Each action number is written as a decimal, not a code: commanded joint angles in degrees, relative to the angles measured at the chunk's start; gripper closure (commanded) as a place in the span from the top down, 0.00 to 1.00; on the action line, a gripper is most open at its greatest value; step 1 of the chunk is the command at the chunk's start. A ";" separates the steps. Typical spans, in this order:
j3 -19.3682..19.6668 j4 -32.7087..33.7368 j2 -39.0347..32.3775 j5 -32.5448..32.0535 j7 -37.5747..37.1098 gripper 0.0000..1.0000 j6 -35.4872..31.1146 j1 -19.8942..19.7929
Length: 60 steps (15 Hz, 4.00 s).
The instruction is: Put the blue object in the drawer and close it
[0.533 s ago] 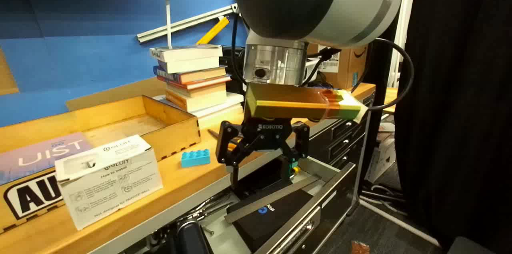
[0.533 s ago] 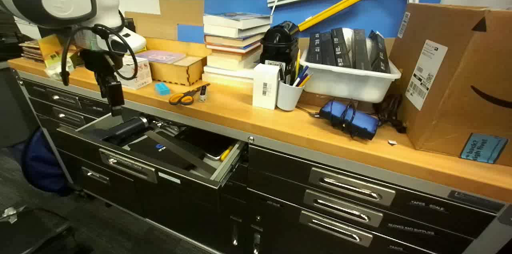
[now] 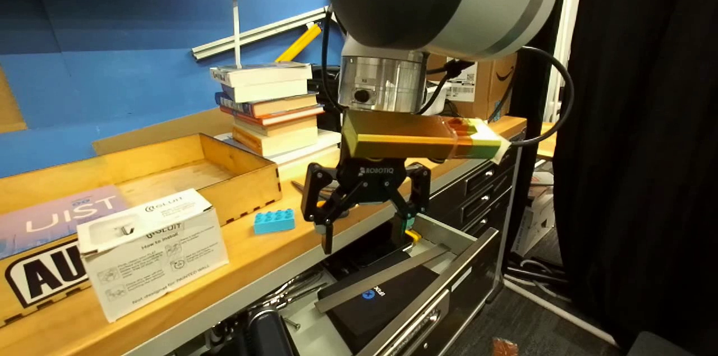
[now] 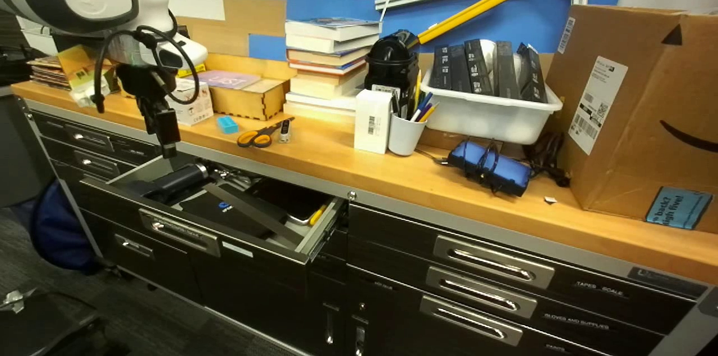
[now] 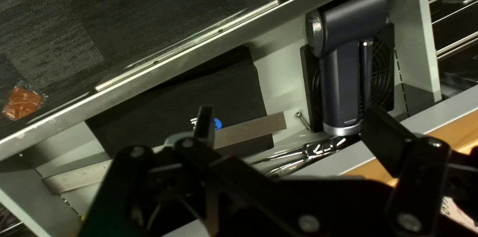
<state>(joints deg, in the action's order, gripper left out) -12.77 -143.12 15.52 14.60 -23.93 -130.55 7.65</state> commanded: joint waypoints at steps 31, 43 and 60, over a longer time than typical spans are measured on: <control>4.54 32.15 -29.41 -17.96 -2.88 0.49 8.45 8.70; 5.99 8.73 -21.12 -14.16 -12.54 0.49 -8.73 4.01; 5.73 -15.00 -5.38 6.29 0.35 1.00 -6.48 0.45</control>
<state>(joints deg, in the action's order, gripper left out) -6.91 -155.43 7.51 18.86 -25.27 -136.97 8.38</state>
